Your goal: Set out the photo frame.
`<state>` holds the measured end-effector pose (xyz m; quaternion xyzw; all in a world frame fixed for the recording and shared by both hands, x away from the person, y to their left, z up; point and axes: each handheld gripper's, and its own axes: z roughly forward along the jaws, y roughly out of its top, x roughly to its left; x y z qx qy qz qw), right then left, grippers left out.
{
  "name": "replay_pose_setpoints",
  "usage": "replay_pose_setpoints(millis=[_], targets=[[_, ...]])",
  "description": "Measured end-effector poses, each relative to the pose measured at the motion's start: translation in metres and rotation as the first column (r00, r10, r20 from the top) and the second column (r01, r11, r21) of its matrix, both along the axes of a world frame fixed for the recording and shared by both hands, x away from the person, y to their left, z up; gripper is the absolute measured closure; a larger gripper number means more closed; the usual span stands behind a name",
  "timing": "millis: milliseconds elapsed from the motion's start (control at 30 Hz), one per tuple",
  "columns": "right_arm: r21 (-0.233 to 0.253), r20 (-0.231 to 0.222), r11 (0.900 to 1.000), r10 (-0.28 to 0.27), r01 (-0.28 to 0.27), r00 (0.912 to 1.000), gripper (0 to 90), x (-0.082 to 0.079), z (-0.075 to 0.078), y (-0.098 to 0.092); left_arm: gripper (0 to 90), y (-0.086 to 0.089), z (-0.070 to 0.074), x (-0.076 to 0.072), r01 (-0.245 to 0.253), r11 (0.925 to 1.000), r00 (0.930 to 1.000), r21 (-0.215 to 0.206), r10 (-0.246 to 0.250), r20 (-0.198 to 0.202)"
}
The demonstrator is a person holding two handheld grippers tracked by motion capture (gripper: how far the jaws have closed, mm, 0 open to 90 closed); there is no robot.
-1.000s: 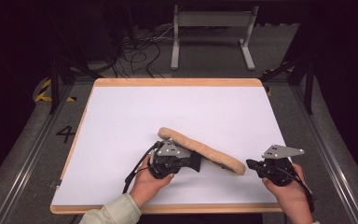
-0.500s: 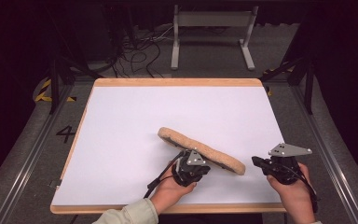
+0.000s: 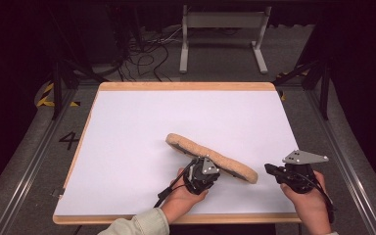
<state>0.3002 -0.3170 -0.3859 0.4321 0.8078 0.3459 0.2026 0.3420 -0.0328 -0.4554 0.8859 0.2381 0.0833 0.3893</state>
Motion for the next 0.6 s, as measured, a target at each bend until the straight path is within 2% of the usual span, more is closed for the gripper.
replay_pose_setpoints(millis=[267, 367, 467, 500, 600], targets=[[0.007, 0.002, 1.000, 0.001, -0.001, 1.0000, 90.0, 0.000, 0.000, 0.001, 90.0, 0.005, 0.002, 0.007, -0.002, 0.9999, 1.0000, 0.017, 0.002, 0.001], [0.001, 0.001, 1.000, 0.008, -0.008, 1.0000, 89.9, 0.000, 0.000, 0.001, 90.0, 0.010, 0.002, 0.013, -0.020, 0.9997, 0.9997, 0.014, 0.020, -0.014], [-0.002, -0.001, 1.000, 0.013, -0.013, 0.9999, 89.9, 0.000, 0.000, 0.002, 90.0, 0.018, 0.003, 0.021, -0.046, 0.9989, 0.9978, -0.002, 0.046, -0.049], [-0.003, -0.002, 1.000, 0.010, -0.010, 0.9999, 89.9, 0.000, 0.000, 0.003, 90.0, 0.021, 0.003, 0.024, -0.050, 0.9987, 0.9979, -0.001, 0.050, -0.041], [-0.007, -0.003, 1.000, 0.016, -0.016, 0.9999, 89.8, 0.000, -0.001, 0.004, 90.0, 0.026, 0.004, 0.028, -0.069, 0.9976, 0.9961, -0.005, 0.068, -0.056]])
